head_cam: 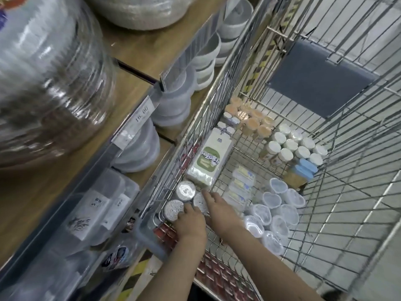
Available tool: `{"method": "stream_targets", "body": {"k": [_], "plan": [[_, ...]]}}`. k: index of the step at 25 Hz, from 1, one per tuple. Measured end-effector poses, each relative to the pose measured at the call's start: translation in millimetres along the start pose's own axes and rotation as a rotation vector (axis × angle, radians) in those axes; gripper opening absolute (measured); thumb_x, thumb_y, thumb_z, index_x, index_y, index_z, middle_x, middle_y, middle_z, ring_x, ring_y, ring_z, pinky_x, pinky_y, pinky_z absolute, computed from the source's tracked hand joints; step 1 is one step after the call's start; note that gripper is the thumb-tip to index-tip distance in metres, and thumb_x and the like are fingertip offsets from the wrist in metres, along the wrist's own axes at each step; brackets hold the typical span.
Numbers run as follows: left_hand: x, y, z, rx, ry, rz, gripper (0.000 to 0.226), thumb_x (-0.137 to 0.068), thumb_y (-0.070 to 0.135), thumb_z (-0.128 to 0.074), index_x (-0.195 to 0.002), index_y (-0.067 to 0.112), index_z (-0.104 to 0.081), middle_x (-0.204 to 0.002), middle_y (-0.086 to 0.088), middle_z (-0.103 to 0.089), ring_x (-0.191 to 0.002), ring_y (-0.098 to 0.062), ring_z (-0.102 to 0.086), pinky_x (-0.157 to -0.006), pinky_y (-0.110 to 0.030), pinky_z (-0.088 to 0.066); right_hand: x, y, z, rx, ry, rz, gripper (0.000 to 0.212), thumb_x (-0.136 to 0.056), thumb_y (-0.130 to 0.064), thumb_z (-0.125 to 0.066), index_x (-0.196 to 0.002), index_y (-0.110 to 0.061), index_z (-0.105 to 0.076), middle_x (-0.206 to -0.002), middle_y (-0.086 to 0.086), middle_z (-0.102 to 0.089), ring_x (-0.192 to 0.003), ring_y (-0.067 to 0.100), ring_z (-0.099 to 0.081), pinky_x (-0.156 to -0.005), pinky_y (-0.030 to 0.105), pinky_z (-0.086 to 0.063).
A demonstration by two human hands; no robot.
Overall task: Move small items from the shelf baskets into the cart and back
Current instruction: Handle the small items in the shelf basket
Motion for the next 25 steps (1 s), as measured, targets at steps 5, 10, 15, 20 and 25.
{"method": "stream_targets", "body": {"k": [5, 10, 15, 20, 25], "plan": [[-4.2, 7.6, -5.0, -0.09, 0.039, 0.041, 0.048, -0.096, 0.012, -0.049, -0.139, 0.0, -0.032, -0.139, -0.015, -0.026, -0.118, -0.03, -0.045, -0.091, -0.035, -0.046, -6.4, 6.2, -6.9, 0.119, 0.05, -0.035, 0.066, -0.085, -0.014, -0.062, -0.141, -0.015, -0.026, -0.134, 0.007, -0.043, -0.115, 0.027, -0.05, -0.075, 0.035, -0.047], [-11.9, 11.1, -5.8, -0.197, 0.054, 0.017, 0.038, -0.098, 0.014, -0.04, -0.135, 0.004, -0.039, -0.135, -0.015, -0.04, -0.119, -0.028, -0.047, -0.09, -0.037, -0.047, 11.0, 26.2, 1.0, -0.051, 0.09, -0.018, 0.067, -0.078, -0.022, -0.068, -0.135, -0.02, -0.033, -0.131, 0.0, -0.05, -0.115, 0.022, -0.049, -0.081, 0.035, -0.048], [0.2, 13.5, 15.7, -0.074, 0.098, -0.015, 0.059, -0.086, 0.035, -0.064, -0.133, 0.007, -0.041, -0.13, -0.011, -0.047, -0.116, -0.024, -0.05, -0.087, -0.033, -0.048, 38.3, 41.6, 29.3, -0.387, 0.205, -0.131, 0.066, -0.068, -0.019, -0.075, -0.125, -0.028, -0.042, -0.116, -0.004, -0.062, -0.101, 0.018, -0.059, -0.074, 0.029, -0.048], [48.7, 10.9, 70.2, 0.253, 0.27, -0.151, 0.074, -0.074, 0.046, -0.073, -0.132, 0.017, -0.037, -0.126, 0.0, -0.051, -0.114, -0.017, -0.046, -0.079, -0.028, -0.041, 82.7, 52.0, 75.3, -0.604, 0.294, -0.164, 0.07, -0.066, -0.014, -0.08, -0.126, -0.026, -0.047, -0.113, -0.008, -0.059, -0.105, 0.013, -0.057, -0.082, 0.022, -0.045], [133.9, -2.3, 113.4, 0.684, 0.395, -0.288, 0.071, -0.069, 0.033, -0.076, -0.13, 0.029, -0.039, -0.121, 0.009, -0.051, -0.107, -0.01, -0.049, -0.086, -0.025, -0.043, 148.2, 21.6, 149.2, -0.712, 0.369, -0.037, 0.065, -0.065, -0.023, -0.084, -0.116, -0.037, -0.046, -0.109, -0.025, -0.054, -0.105, 0.001, -0.052, -0.084, 0.01, -0.036]]}}
Point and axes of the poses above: each hand's wrist, its own x-axis away from the middle knuckle, its own z-axis out of the back of the hand, y = z × x, the point moved 3 cm from there along -x, towards the middle knuckle
